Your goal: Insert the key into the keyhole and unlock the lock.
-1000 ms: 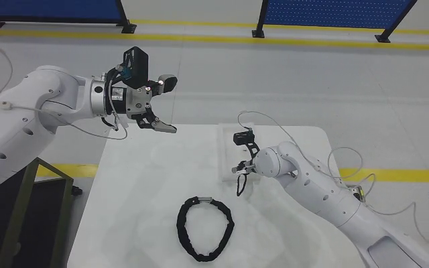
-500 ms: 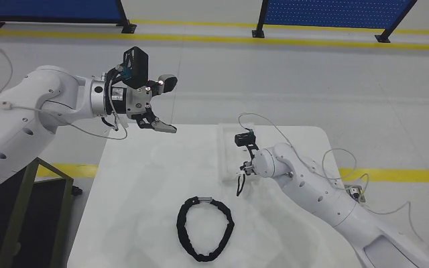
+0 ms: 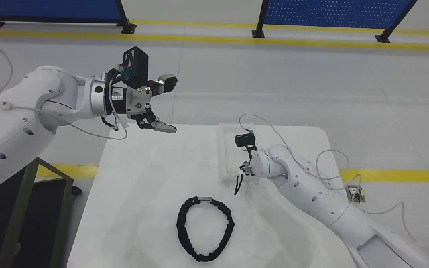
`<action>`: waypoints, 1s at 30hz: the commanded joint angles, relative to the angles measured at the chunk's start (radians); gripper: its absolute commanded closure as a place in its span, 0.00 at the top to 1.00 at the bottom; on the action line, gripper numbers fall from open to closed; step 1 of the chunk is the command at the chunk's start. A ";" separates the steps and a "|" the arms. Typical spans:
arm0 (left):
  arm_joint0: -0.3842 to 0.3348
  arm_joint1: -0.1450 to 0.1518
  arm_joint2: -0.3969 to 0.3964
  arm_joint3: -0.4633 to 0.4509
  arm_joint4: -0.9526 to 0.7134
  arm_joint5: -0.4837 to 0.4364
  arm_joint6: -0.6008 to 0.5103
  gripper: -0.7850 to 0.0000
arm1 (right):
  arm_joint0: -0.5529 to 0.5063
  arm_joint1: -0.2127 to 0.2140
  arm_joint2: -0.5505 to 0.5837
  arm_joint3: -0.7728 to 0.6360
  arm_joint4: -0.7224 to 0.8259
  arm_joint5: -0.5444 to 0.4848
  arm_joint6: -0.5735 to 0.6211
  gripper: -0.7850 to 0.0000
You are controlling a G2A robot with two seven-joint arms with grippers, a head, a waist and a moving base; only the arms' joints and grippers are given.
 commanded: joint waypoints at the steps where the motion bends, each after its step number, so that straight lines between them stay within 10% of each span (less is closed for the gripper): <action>1: 0.000 0.000 0.000 0.000 0.000 0.000 0.000 1.00 | 0.002 -0.005 -0.001 0.006 -0.004 0.003 0.003 0.11; 30: 0.000 0.000 0.000 0.000 0.000 0.000 0.000 1.00 | 0.049 -0.039 -0.001 -0.005 -0.225 -0.011 0.152 0.00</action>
